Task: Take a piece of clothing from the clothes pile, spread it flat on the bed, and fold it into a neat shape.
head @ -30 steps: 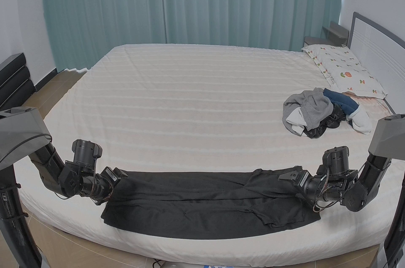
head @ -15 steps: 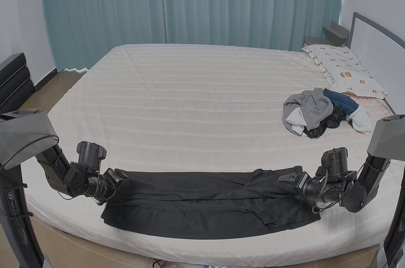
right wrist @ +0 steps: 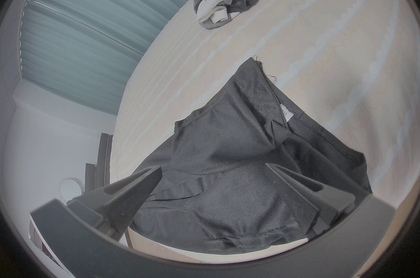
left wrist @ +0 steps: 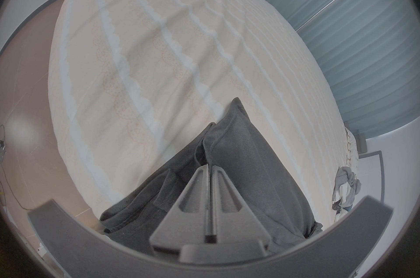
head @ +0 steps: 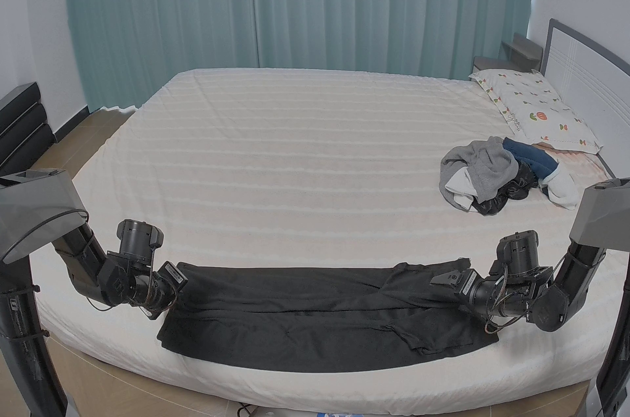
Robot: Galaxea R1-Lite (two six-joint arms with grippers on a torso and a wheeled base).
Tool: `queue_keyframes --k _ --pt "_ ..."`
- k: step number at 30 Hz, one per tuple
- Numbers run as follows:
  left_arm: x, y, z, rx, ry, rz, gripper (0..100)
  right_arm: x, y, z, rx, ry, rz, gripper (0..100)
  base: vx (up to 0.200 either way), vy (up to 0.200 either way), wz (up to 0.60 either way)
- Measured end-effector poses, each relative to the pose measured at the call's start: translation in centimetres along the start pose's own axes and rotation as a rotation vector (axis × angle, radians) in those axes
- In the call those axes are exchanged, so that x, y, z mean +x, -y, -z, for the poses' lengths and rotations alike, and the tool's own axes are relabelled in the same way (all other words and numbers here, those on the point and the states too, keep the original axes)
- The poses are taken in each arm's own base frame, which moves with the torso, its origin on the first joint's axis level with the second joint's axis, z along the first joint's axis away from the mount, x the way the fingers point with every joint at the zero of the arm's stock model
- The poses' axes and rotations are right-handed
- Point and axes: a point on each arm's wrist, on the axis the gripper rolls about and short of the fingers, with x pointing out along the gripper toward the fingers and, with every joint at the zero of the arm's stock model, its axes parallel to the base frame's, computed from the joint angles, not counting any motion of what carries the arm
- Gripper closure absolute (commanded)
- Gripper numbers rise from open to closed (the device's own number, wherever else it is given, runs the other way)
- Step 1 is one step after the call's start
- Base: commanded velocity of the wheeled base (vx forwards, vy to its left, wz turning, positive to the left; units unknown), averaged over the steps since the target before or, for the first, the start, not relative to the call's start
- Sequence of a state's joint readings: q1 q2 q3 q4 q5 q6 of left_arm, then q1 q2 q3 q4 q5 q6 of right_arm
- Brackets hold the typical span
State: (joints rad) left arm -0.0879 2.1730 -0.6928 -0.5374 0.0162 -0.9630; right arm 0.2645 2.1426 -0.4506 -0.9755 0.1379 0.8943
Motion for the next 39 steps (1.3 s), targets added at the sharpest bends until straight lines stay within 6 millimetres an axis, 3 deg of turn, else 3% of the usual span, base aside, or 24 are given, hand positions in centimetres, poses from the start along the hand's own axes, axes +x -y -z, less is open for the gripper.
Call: queue_keyframes --k 21,39 --pt "-3.0 0.8 -1.7 -0.028 0.067 0.070 100 0.3 0.0 0.4 0.053 -0.040 0.080 0 0.000 0.000 0.00" --pt "-3.2 1.0 -1.7 -0.033 0.067 0.081 100 3.3 -1.2 0.3 0.125 0.035 0.117 0 0.000 0.000 0.00"
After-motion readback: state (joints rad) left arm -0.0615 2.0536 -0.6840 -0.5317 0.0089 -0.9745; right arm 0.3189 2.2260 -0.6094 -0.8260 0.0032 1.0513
